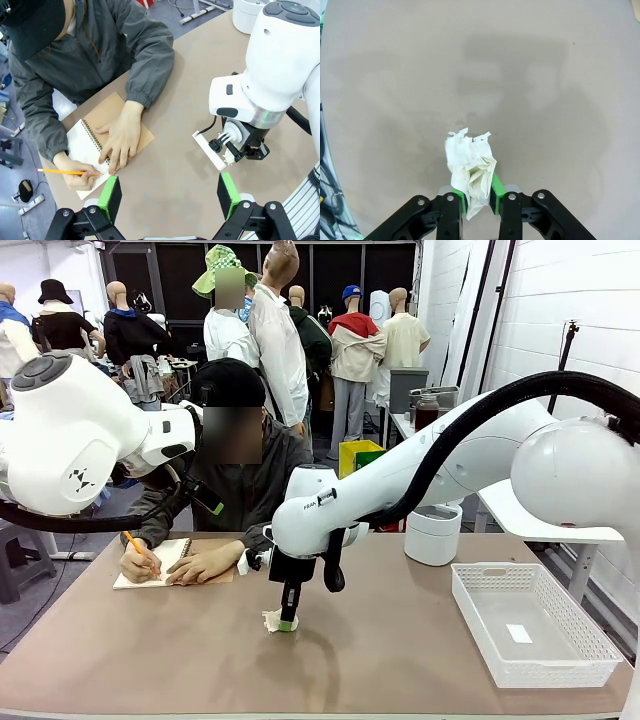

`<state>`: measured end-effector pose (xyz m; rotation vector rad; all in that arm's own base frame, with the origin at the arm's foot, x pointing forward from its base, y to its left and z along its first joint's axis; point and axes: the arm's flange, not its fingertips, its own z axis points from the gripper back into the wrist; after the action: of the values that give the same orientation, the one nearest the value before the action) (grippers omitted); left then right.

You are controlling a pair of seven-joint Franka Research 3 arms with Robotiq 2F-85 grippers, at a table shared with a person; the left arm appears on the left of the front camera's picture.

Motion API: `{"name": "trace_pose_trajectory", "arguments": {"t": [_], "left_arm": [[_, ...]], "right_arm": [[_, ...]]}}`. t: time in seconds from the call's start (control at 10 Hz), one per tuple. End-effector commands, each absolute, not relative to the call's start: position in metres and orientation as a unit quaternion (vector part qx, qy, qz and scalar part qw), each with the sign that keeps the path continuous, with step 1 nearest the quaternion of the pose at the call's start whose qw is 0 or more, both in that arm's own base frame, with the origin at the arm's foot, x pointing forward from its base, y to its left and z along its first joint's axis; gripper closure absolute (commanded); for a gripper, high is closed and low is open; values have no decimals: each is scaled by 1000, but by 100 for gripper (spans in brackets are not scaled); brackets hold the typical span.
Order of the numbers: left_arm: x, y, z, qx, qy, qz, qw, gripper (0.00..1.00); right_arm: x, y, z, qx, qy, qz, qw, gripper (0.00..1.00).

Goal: Sort the paper based on its condition.
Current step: If a person hands you a paper, place it in the Organizing basket , and if it's crumpled, put it in the Trash can.

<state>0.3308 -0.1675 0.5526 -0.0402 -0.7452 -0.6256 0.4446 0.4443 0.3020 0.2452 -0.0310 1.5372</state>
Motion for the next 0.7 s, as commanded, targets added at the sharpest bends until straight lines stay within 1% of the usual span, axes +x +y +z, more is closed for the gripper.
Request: {"name": "trace_pose_trajectory", "arguments": {"t": [0.0,0.2,0.4,0.6], "left_arm": [[331,-166,552,-18,-358,-299,884,0],[331,-166,552,-18,-358,-299,884,0],[331,-166,552,-18,-358,-299,884,0],[331,-166,552,-18,-358,-299,884,0]], "right_arm": [[446,442,308,108,-18,682,723,100],[452,417,350,104,-48,649,752,100],[461,375,401,95,-80,591,797,100],[468,332,438,75,-115,534,834,100]]}}
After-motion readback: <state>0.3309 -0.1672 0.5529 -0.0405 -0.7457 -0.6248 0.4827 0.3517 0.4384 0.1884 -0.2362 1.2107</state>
